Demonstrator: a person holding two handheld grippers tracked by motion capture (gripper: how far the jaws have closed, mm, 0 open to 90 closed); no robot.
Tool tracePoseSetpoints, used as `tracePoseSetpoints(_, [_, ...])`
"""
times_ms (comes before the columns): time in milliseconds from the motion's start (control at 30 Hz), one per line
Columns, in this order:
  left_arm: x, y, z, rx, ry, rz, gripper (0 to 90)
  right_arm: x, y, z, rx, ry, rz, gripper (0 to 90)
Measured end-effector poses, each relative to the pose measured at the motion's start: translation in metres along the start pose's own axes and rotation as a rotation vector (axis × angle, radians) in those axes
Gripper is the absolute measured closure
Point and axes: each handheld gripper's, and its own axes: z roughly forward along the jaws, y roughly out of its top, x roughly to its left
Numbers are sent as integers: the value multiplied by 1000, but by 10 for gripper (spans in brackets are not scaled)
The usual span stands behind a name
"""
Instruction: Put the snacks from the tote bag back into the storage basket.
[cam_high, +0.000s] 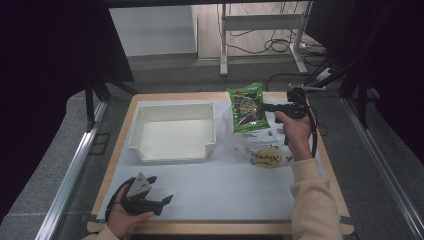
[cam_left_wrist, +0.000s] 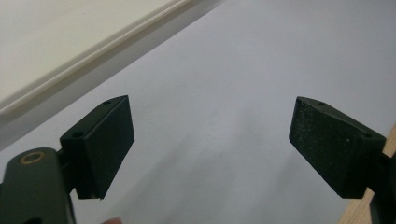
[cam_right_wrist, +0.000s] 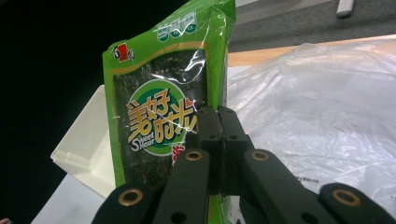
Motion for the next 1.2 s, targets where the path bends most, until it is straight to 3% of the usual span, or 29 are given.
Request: tracePoseSetpoints(1200, [1,0,0,0,1,-2,141,31,-1,31,29,91,-37,900])
